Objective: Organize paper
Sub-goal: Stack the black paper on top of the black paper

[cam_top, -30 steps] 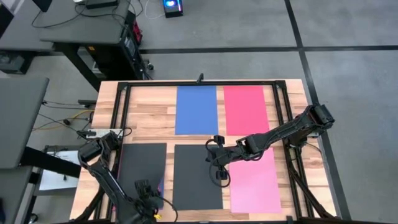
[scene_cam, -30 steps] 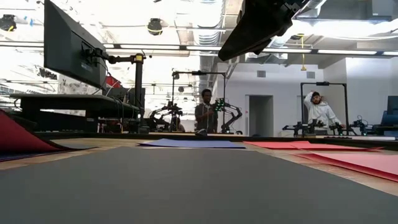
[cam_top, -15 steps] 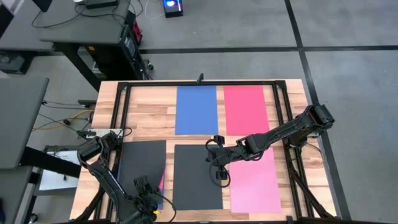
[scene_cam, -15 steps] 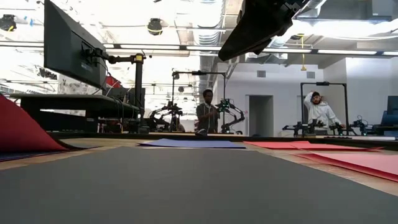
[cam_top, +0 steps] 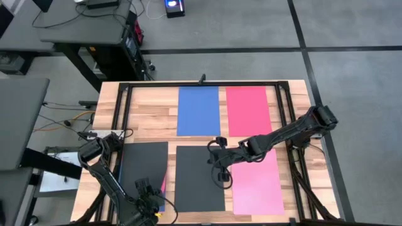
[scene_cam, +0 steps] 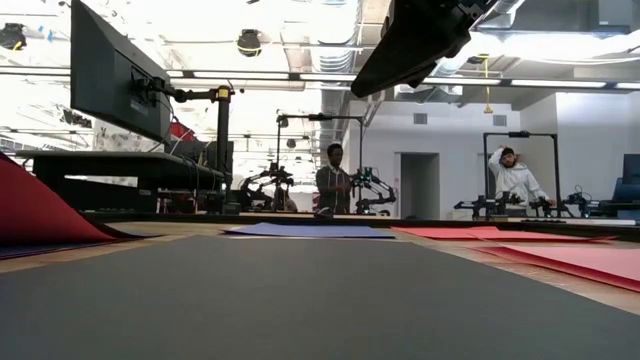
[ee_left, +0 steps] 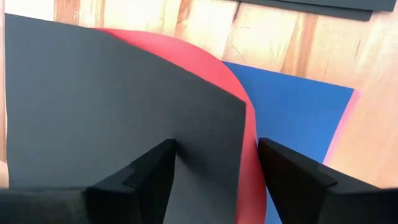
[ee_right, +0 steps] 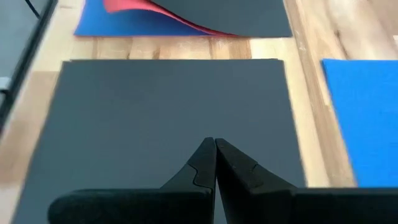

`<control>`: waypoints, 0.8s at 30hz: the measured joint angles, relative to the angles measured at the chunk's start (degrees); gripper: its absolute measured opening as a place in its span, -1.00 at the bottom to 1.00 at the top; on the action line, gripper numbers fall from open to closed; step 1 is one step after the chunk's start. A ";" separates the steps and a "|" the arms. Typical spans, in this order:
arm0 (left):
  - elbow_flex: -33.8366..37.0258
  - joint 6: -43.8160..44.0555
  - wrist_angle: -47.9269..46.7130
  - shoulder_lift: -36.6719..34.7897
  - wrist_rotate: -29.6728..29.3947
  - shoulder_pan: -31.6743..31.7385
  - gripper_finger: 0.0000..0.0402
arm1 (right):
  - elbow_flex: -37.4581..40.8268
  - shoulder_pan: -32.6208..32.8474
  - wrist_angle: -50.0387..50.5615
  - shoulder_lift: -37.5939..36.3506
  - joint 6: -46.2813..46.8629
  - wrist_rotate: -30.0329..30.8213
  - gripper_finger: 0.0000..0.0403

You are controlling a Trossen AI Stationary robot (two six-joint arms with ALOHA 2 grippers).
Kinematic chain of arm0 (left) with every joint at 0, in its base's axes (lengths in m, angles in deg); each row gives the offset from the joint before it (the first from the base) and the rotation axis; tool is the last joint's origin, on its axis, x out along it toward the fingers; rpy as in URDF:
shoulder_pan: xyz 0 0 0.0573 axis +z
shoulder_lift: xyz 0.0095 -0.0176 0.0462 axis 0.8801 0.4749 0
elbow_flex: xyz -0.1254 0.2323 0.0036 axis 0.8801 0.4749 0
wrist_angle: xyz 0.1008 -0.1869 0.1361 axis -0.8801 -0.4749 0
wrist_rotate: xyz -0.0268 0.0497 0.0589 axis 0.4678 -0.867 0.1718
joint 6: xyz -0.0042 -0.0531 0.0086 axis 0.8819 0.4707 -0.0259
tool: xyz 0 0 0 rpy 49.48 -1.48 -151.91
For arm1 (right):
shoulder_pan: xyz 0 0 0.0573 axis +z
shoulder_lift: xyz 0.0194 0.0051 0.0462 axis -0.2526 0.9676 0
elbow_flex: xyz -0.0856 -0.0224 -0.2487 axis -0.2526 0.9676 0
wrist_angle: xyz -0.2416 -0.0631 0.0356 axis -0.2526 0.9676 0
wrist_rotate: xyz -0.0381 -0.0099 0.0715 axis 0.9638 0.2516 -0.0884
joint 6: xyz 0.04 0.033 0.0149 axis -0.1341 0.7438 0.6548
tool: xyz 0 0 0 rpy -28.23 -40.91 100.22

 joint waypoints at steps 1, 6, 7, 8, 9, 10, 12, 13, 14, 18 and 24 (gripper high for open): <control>0.00 -0.05 0.00 0.00 0.00 0.00 0.05 | 0.00 0.01 -0.28 0.26 0.56 -0.54 -1.00; -0.02 0.01 0.02 0.00 -0.01 0.00 0.05 | 0.00 1.72 -13.23 5.13 -6.60 -3.57 -1.00; -0.02 0.04 0.04 0.00 0.00 -0.01 0.04 | 0.00 2.25 -17.04 6.87 -9.74 -3.77 -0.99; -0.02 0.11 0.07 0.00 -0.01 -0.02 0.05 | 0.00 2.73 -21.49 8.51 -12.74 -3.91 -0.98; -0.02 0.32 0.09 0.00 -0.02 -0.02 0.04 | 0.00 3.13 -25.18 10.17 -15.52 -3.97 -0.96; -0.02 0.46 0.11 0.00 -0.02 -0.02 0.04 | -0.02 3.41 -29.04 11.99 -17.75 -3.97 -0.93; -0.04 0.48 0.39 0.00 -0.03 -0.02 0.04 | -1.33 3.34 -34.33 15.77 -20.61 -3.96 -0.86; -0.04 0.48 0.53 0.00 -0.02 -0.02 0.04 | -2.71 3.20 -35.30 17.75 -21.24 -3.95 -0.81; -0.07 0.48 0.57 -0.01 -0.04 -0.02 0.04 | -4.35 3.01 -35.45 19.61 -21.66 -3.93 -0.76; -0.07 0.48 0.55 -0.02 -0.07 -0.02 0.04 | -13.44 2.49 -34.63 27.06 -23.51 -3.93 -0.53; -0.07 0.48 0.77 -0.04 -0.09 -0.02 0.04 | -26.20 2.61 -31.69 36.21 -27.29 -3.95 -0.14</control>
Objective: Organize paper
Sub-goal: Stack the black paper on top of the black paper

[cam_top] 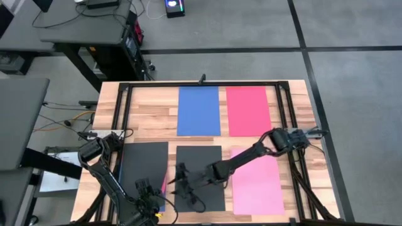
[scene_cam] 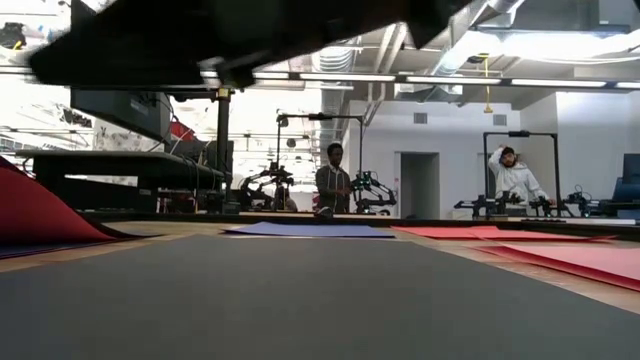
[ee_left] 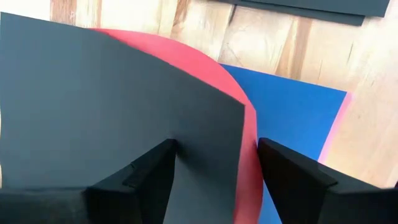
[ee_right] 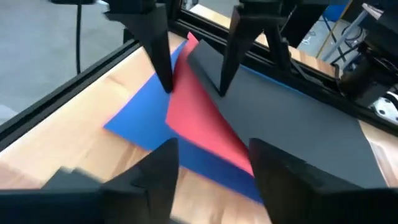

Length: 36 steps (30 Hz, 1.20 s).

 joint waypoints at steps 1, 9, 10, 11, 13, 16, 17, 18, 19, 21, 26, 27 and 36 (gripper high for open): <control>-0.02 0.00 0.02 0.00 -0.02 0.00 0.04 | -2.04 -0.11 0.42 1.38 -0.03 0.00 -0.08; -0.02 0.02 0.21 0.00 -0.11 -0.17 0.04 | -12.73 -0.49 2.04 8.18 -0.14 -0.57 0.04; -0.02 0.06 0.23 0.00 -0.11 -0.17 0.04 | -13.88 -0.46 1.97 8.84 -0.14 -0.63 0.03; -0.04 0.07 0.23 0.00 -0.13 -0.17 0.04 | -14.85 -0.51 1.88 9.46 -0.14 -0.66 0.02; -0.04 0.12 0.33 0.00 -0.11 -0.17 0.04 | -16.09 -0.66 2.27 10.45 -0.13 -1.15 0.00; -0.04 0.37 0.41 0.00 -0.11 -0.17 0.04 | -16.82 -0.90 2.80 11.39 -0.10 -1.99 -0.03; -0.04 0.35 0.41 -0.02 -0.13 -0.17 0.04 | -16.82 -0.96 3.15 11.42 -0.09 -2.07 -0.03; -0.04 0.29 0.41 -0.02 -0.13 -0.17 0.04 | -16.82 -0.99 3.51 11.42 0.02 -2.08 -0.04; -0.04 0.26 0.41 -0.02 -0.19 -0.17 0.04 | -16.82 -0.98 3.66 11.42 0.04 -2.08 -0.05; -0.04 0.25 0.41 -0.02 -0.38 -0.22 0.04 | -16.88 -1.01 3.50 11.42 0.34 -2.10 -0.08; -0.04 0.37 0.47 -0.02 -0.55 -0.22 0.04 | -16.88 -1.70 3.26 11.42 1.40 -2.23 -0.25; -0.04 0.39 0.55 -0.02 -0.55 -0.22 0.04 | -16.88 -1.82 3.58 11.42 1.39 -2.23 -0.30; -0.04 0.42 0.65 -0.02 -0.55 -0.22 0.04 | -16.88 -2.63 3.86 11.39 1.43 -2.19 -0.63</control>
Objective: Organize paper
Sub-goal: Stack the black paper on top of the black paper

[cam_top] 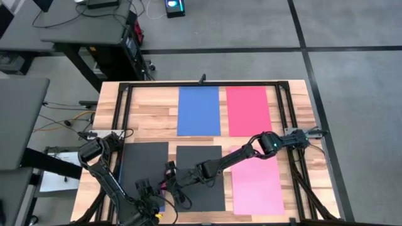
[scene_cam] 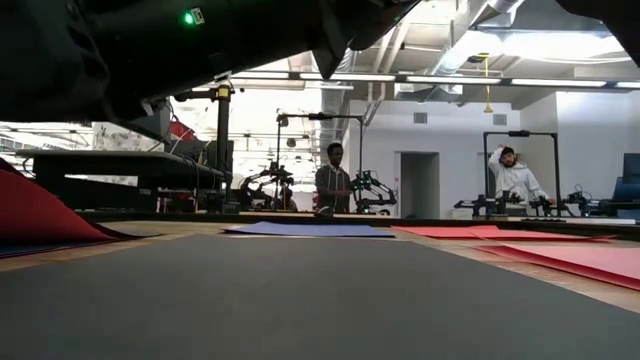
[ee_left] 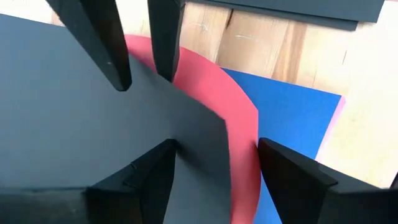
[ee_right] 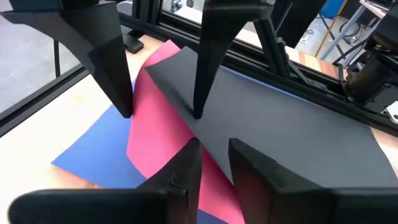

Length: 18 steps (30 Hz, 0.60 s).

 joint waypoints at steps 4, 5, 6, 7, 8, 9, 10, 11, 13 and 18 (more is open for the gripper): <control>0.00 0.00 0.00 0.00 0.00 0.00 0.04 | 0.00 -0.04 -0.06 0.00 0.02 -0.54 -0.69; 0.00 0.00 0.00 0.00 0.00 0.00 0.04 | 0.00 -0.04 0.00 0.00 0.04 -0.81 -0.72; 0.00 0.02 0.00 0.00 0.00 0.00 0.04 | 0.00 -0.04 0.11 0.00 0.04 -1.06 -0.76; 0.02 0.16 0.00 0.00 0.00 0.00 0.04 | 0.00 -0.04 0.16 0.00 0.04 -1.27 -0.81; 0.01 0.40 -0.01 0.00 -0.01 0.00 0.04 | 0.00 -0.04 0.41 0.00 0.04 -1.35 -0.88; 0.02 0.54 -0.02 0.00 -0.09 0.00 0.04 | 0.00 -0.04 0.81 -0.02 0.03 -1.35 -0.94; 0.02 0.69 -0.02 0.00 -0.18 0.00 0.04 | 0.00 -0.04 1.17 -0.04 0.04 -1.36 -0.97; 0.02 0.81 -0.04 0.00 -0.20 0.00 0.04 | 0.00 -0.04 1.43 -0.04 0.11 -1.35 -0.98; 0.02 0.90 -0.02 0.00 -0.20 0.00 0.04 | 0.00 -0.11 1.63 -0.04 0.13 -1.37 -0.99; -0.04 1.11 -0.07 0.00 -0.02 0.00 0.04 | 0.00 -0.24 1.59 -0.07 1.35 -1.36 -1.00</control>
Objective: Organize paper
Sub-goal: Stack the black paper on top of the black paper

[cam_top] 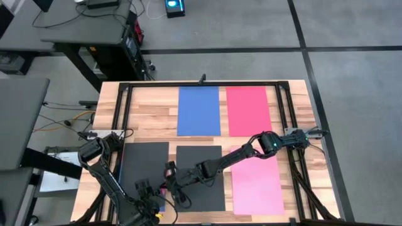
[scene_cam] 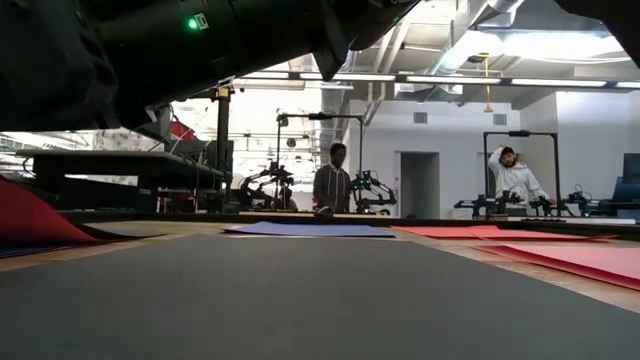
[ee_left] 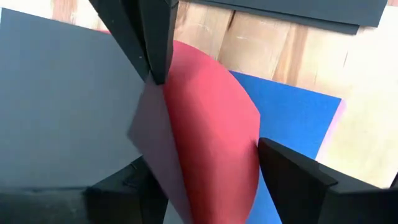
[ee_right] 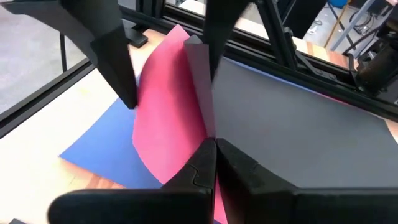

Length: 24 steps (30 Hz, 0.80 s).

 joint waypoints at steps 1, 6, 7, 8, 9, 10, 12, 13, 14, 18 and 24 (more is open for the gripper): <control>-0.28 -0.02 -0.08 0.00 0.48 0.02 0.04 | 0.00 -0.09 0.01 0.00 0.39 0.01 -1.00; -3.88 -1.01 -0.97 -0.02 0.40 0.00 0.04 | 0.00 -0.52 0.00 0.00 1.65 0.01 -1.00; -4.51 -1.09 -1.53 -0.02 0.05 0.00 0.04 | 0.00 -0.61 0.00 0.00 1.68 0.01 -1.00; -5.16 -1.11 -2.19 -0.02 -0.31 0.00 0.04 | 0.00 -0.68 0.00 0.00 1.70 0.01 -1.00; -5.68 -1.10 -2.79 -0.02 -0.37 0.00 0.04 | 0.00 -0.68 0.00 0.00 1.76 0.01 -1.00; -5.97 -1.08 -3.24 -0.02 -0.39 -0.04 0.04 | 0.00 -0.68 0.00 -0.02 1.80 0.01 -1.00; -6.18 -0.82 -4.28 -0.02 -0.38 -0.07 0.04 | 0.00 -0.68 0.00 -0.02 2.03 0.01 -1.00; -6.18 -0.48 -4.83 -0.02 -0.44 -0.07 0.04 | 0.00 -0.68 0.00 -0.02 2.16 0.01 -1.00; -6.18 0.03 -5.35 -0.02 -0.48 -0.07 0.04 | 0.00 -0.67 0.00 -0.02 2.24 0.01 -1.00; -6.08 2.09 -7.34 -0.02 -0.82 -0.13 0.04 | 0.00 -0.65 0.00 -0.02 2.24 0.02 -1.00; -3.01 2.55 -5.83 -0.02 -1.13 -0.38 0.04 | 0.00 -0.65 0.00 -0.02 2.24 0.03 -1.00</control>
